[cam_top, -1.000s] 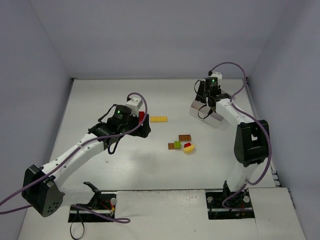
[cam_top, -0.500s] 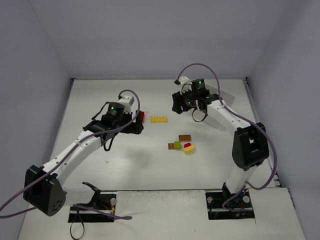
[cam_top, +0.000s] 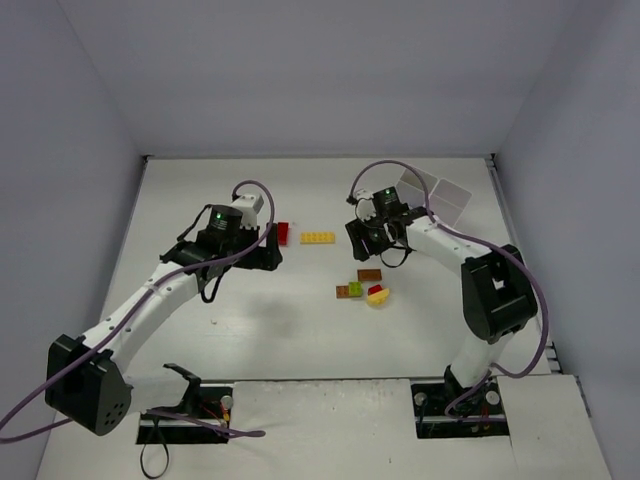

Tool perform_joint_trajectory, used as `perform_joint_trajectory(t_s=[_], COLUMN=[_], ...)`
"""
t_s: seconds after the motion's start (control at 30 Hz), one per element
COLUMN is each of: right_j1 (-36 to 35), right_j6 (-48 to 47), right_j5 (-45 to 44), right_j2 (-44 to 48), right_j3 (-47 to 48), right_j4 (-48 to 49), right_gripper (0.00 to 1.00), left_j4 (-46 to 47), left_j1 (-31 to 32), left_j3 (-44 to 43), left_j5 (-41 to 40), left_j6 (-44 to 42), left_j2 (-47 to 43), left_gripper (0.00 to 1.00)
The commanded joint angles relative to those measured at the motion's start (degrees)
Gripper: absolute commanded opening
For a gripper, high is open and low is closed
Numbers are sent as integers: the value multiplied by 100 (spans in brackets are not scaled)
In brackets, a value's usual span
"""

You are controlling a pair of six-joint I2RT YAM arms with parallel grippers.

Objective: Sort the legos into containers by color

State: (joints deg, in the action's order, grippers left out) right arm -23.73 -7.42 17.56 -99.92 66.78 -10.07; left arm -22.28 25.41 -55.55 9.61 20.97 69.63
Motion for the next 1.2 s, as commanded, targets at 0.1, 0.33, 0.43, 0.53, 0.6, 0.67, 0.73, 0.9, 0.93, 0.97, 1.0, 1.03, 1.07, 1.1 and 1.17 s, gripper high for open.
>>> perform_joint_trajectory(t_s=[0.1,0.33,0.43,0.53,0.6,0.67,0.73,0.9,0.93,0.97,1.0,1.03,1.07,1.1,1.17], right_j1=[26,52,35,8,0,-79,-158,-282,-308,-386,-387,-413,-431,-466,-493], right_j6=[750,1971,2411,2744,2860,2930,2948,3001,3010,3053,3054,3071,3089,3115,3141], right_j5=[-1237,-1449,-1370,-1334,-1422,-1527,-1615,-1659,-1660,-1677,-1677,-1712,-1730,-1739,-1739], right_j2=[675,816,842,904,860,825,790,641,623,544,535,517,509,474,430], right_j3=[-332,-666,-798,-956,-992,-983,-983,-930,-930,-922,-922,-922,-922,-913,-904], right_j4=[-198,-171,-101,66,110,119,145,189,198,207,207,207,215,215,224], right_gripper=[54,61,73,76,77,77,77,78,78,78,78,78,78,78,78], left_j4=[110,286,339,365,374,400,400,409,409,409,409,409,409,409,409], left_j1=[-36,-36,-27,-36,-27,-36,-36,-27,-36,-36,-36,-36,-36,-36,-36], left_j3=[-18,88,123,115,115,123,115,123,115,115,115,115,115,123,115], left_j5=[129,305,358,393,410,437,446,472,481,498,498,498,498,498,498], left_j6=[-199,-146,-146,-146,-146,-129,-128,-120,-120,-120,-120,-120,-111,-111,-120], left_j2=[-55,25,51,86,113,130,139,174,174,200,201,201,218,209,227], left_gripper=[83,83,83,83,83,83,83,83,83,83,83,83,83,83,83])
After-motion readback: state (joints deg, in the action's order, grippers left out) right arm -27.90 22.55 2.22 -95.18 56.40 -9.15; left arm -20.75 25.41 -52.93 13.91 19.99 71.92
